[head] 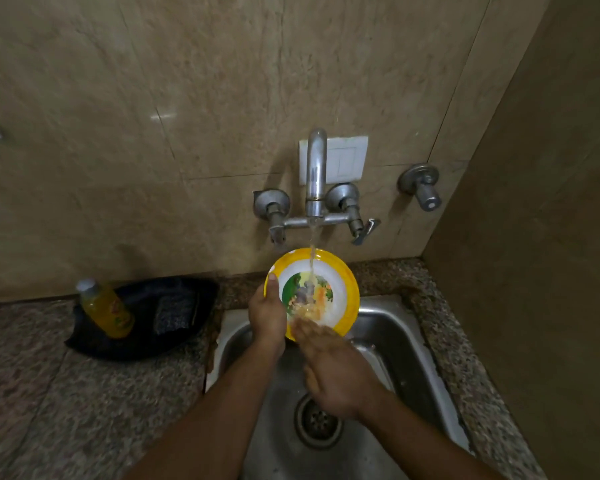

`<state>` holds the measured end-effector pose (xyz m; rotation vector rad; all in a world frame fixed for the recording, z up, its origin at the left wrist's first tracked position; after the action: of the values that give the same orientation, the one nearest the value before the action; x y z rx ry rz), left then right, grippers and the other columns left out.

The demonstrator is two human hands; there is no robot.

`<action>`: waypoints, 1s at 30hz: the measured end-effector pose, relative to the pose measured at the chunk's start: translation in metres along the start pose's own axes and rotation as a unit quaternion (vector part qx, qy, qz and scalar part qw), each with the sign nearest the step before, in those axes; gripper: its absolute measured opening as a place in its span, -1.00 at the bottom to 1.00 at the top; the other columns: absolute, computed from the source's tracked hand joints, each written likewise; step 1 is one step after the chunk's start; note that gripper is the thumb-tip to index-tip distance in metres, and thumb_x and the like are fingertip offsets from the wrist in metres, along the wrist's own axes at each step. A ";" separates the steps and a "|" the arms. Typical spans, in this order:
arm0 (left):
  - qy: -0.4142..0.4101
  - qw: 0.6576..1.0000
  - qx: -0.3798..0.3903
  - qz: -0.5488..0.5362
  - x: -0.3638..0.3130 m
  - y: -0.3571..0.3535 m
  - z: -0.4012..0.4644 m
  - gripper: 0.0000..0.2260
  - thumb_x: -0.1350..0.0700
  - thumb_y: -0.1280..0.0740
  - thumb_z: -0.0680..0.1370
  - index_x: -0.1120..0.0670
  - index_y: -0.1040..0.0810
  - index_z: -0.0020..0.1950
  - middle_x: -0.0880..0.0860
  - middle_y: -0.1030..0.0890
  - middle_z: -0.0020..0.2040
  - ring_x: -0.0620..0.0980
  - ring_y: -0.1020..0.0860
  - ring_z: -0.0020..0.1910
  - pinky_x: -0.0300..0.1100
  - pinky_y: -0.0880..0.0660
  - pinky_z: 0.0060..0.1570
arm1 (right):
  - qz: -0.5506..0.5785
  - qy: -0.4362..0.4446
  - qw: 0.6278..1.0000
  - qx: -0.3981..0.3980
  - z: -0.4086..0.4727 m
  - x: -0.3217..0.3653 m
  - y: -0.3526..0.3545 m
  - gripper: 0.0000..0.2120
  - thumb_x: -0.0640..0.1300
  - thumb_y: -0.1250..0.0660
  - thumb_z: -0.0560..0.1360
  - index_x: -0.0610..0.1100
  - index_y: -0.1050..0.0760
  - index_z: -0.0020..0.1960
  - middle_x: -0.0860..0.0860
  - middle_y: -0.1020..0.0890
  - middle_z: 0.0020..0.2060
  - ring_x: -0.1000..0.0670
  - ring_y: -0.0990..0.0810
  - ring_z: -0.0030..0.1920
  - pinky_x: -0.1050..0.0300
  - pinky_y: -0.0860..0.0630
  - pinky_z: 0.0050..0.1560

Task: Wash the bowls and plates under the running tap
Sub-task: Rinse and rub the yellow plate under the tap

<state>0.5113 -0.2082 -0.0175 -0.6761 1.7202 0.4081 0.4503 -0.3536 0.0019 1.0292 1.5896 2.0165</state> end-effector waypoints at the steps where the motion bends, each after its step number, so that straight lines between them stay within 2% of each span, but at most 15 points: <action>1: 0.004 1.000 0.012 -0.017 -0.003 -0.006 -0.001 -0.76 -0.14 -0.26 0.59 -0.06 -0.65 -0.06 -0.02 -0.70 -0.09 0.00 -0.67 -0.07 0.00 -0.60 0.04 | 0.013 0.005 1.000 0.007 0.001 0.005 -0.003 -0.31 0.00 -0.07 0.48 -0.10 -0.06 0.59 -0.04 -0.13 0.57 0.00 -0.11 0.56 0.04 -0.02 0.54; 5: -0.010 1.000 0.012 -0.020 -0.008 -0.007 0.005 -0.77 -0.11 -0.24 0.62 -0.07 -0.64 -0.05 0.04 -0.70 -0.05 0.02 -0.66 -0.06 -0.04 -0.61 -0.02 | -0.026 0.008 1.000 0.001 -0.019 -0.030 0.010 -0.34 -0.02 -0.10 0.51 -0.07 -0.07 0.59 0.00 -0.12 0.57 0.05 -0.07 0.56 0.02 -0.08 0.54; 7: -0.017 1.000 0.006 -0.012 -0.007 -0.008 0.005 -0.77 -0.09 -0.23 0.62 -0.04 -0.63 -0.06 0.06 -0.70 -0.07 0.00 -0.65 -0.12 -0.12 -0.58 -0.12 | -0.028 -0.021 0.999 0.001 -0.016 -0.035 0.010 -0.34 0.00 -0.07 0.49 -0.10 -0.14 0.57 -0.03 -0.18 0.55 0.00 -0.14 0.55 -0.01 -0.17 0.51; 9: -0.011 1.000 0.017 -0.007 -0.006 -0.014 0.002 -0.75 -0.08 -0.24 0.63 0.02 -0.64 0.00 0.06 -0.69 -0.08 0.02 -0.65 -0.11 -0.15 -0.56 -0.16 | -0.004 -0.019 1.000 -0.005 -0.009 -0.017 0.003 -0.34 0.01 -0.08 0.48 -0.14 -0.18 0.55 -0.09 -0.24 0.53 -0.06 -0.23 0.52 -0.02 -0.13 0.53; 11: -0.001 0.999 0.038 -0.001 -0.004 -0.019 0.000 -0.73 -0.09 -0.25 0.62 0.04 -0.66 0.04 0.06 -0.70 -0.07 0.05 -0.66 -0.07 -0.08 -0.60 -0.09 | 0.017 -0.004 1.000 0.001 -0.012 -0.011 0.001 -0.34 -0.02 -0.12 0.47 -0.14 -0.18 0.56 -0.09 -0.25 0.52 -0.04 -0.24 0.51 0.02 -0.09 0.52; 13: 0.002 0.999 0.048 0.011 -0.002 -0.018 -0.002 -0.75 -0.11 -0.25 0.61 -0.02 -0.66 -0.07 0.06 -0.70 -0.08 0.07 -0.66 -0.06 0.03 -0.62 -0.02 | -0.004 0.000 1.000 0.001 -0.024 -0.030 0.013 -0.37 -0.03 -0.15 0.47 -0.12 -0.25 0.53 -0.07 -0.33 0.49 -0.02 -0.29 0.49 0.00 -0.15 0.51; 17: 0.030 0.991 0.108 0.074 0.015 -0.027 -0.015 -0.70 -0.15 -0.28 0.58 -0.05 -0.67 -0.23 0.11 -0.71 -0.12 0.12 -0.67 -0.07 0.14 -0.61 0.01 | -0.094 -0.094 0.991 -0.019 -0.019 -0.075 0.028 -0.43 0.04 -0.07 0.52 -0.20 -0.41 0.43 -0.17 -0.43 0.42 -0.15 -0.41 0.42 0.02 -0.12 0.50; 18: 0.040 0.989 0.127 0.072 0.018 -0.032 -0.020 -0.68 -0.14 -0.29 0.58 -0.01 -0.67 -0.23 0.11 -0.71 -0.14 0.12 -0.68 -0.09 0.13 -0.61 0.01 | -0.102 -0.114 0.988 -0.020 -0.009 -0.076 0.024 -0.40 0.07 -0.03 0.53 -0.22 -0.37 0.45 -0.19 -0.38 0.45 -0.16 -0.36 0.45 -0.02 -0.07 0.50; 21: 0.019 0.984 0.144 0.101 0.013 -0.038 -0.024 -0.68 -0.14 -0.30 0.58 0.04 -0.61 -0.22 0.08 -0.63 -0.22 -0.01 -0.58 -0.21 -0.02 -0.55 -0.06 | -0.055 -0.108 0.992 0.015 0.019 -0.052 0.002 -0.30 0.18 0.18 0.56 -0.18 -0.01 0.59 -0.17 -0.03 0.57 -0.14 0.05 0.58 -0.14 0.03 0.53; 22: 0.013 0.985 0.132 0.108 0.009 -0.033 -0.021 -0.68 -0.15 -0.31 0.57 0.05 -0.61 -0.24 0.08 -0.62 -0.24 -0.03 -0.55 -0.23 -0.06 -0.53 -0.07 | -0.022 -0.079 0.996 0.035 0.021 -0.040 -0.002 -0.30 0.17 0.18 0.56 -0.18 0.02 0.59 -0.16 -0.01 0.58 -0.12 0.07 0.58 -0.14 0.04 0.54; 24: 0.014 0.989 0.096 0.107 0.008 -0.017 -0.010 -0.59 -0.23 -0.35 0.49 0.11 -0.62 -0.27 0.16 -0.63 -0.26 0.03 -0.57 -0.25 0.00 -0.56 -0.06 | 0.025 0.004 0.998 0.054 0.011 -0.017 0.001 -0.36 0.09 0.07 0.57 -0.17 -0.08 0.58 -0.13 -0.13 0.56 -0.08 -0.09 0.56 -0.03 -0.01 0.55; 26: 0.027 0.989 0.087 0.114 0.014 -0.008 -0.008 -0.57 -0.21 -0.35 0.50 0.16 -0.63 -0.23 0.22 -0.68 -0.20 0.11 -0.63 -0.19 0.09 -0.59 -0.04 | 0.002 0.040 0.998 0.044 -0.003 -0.021 0.004 -0.41 0.07 0.01 0.58 -0.14 -0.17 0.56 -0.10 -0.22 0.54 -0.08 -0.23 0.51 -0.01 -0.16 0.51; 27: 0.026 0.990 0.087 0.111 0.014 -0.007 -0.011 -0.62 -0.16 -0.34 0.54 0.15 -0.65 -0.22 0.21 -0.69 -0.18 0.12 -0.65 -0.17 0.07 -0.59 -0.05 | -0.021 0.021 0.999 0.033 -0.002 -0.031 0.004 -0.40 0.12 0.08 0.61 -0.13 -0.13 0.57 -0.10 -0.17 0.55 -0.10 -0.18 0.53 -0.05 -0.15 0.52; 29: 0.013 0.988 0.092 0.120 0.015 -0.013 -0.016 -0.67 -0.11 -0.32 0.57 0.10 -0.64 -0.23 0.14 -0.69 -0.21 0.06 -0.62 -0.19 -0.05 -0.56 -0.09 | -0.034 -0.054 0.997 0.039 0.012 -0.044 0.001 -0.25 0.27 0.32 0.57 -0.17 -0.01 0.59 -0.12 0.02 0.57 -0.12 0.04 0.58 -0.08 0.11 0.56; 30: 0.007 0.987 0.092 0.129 0.011 -0.016 -0.018 -0.67 -0.11 -0.32 0.57 0.08 -0.62 -0.26 0.10 -0.66 -0.26 0.03 -0.59 -0.23 -0.08 -0.53 -0.12 | -0.016 -0.064 0.997 0.038 0.021 -0.037 -0.001 -0.21 0.29 0.36 0.55 -0.18 -0.01 0.59 -0.14 0.02 0.57 -0.13 0.08 0.58 -0.08 0.15 0.56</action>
<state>0.5058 -0.2340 -0.0222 -0.3246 1.8386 0.4169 0.4900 -0.3641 -0.0091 1.1292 1.6164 1.8425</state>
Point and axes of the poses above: each hand's wrist, its own z-axis towards the middle knuckle, its own y-axis out of the back of the hand, x = y × z, the point moved 8 cm from there along z, towards the middle knuckle
